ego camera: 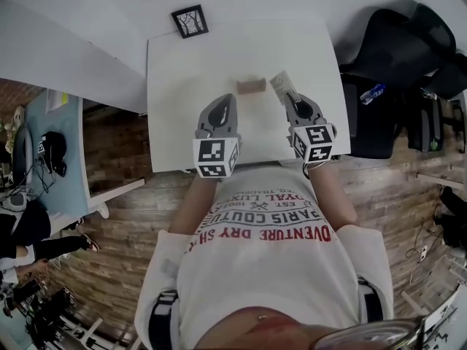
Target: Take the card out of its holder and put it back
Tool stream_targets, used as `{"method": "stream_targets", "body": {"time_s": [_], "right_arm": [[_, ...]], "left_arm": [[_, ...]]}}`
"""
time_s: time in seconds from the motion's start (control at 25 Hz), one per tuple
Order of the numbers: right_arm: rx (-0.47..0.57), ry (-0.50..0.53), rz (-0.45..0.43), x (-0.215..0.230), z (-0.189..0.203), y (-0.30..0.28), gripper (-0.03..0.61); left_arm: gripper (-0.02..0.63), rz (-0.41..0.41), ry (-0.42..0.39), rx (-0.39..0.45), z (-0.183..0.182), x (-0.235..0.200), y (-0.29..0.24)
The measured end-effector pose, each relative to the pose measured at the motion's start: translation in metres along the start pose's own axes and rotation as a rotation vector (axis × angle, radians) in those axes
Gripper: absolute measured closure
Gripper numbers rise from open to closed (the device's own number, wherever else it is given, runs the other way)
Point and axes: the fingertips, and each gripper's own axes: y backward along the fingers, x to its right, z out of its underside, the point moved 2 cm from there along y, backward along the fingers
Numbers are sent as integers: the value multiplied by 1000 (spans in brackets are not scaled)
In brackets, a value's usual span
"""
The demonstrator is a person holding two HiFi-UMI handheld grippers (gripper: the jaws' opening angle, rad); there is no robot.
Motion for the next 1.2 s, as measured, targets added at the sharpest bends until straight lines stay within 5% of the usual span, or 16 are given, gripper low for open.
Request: {"method": "stream_targets", "body": {"time_s": [0.88, 1.2], "right_arm": [[22, 22, -46, -14, -13, 6, 543], [3, 154, -185, -4, -26, -28, 545]], "left_arm": [[589, -31, 36, -9, -1, -4, 9], [589, -6, 71, -31, 8, -10, -13]]}}
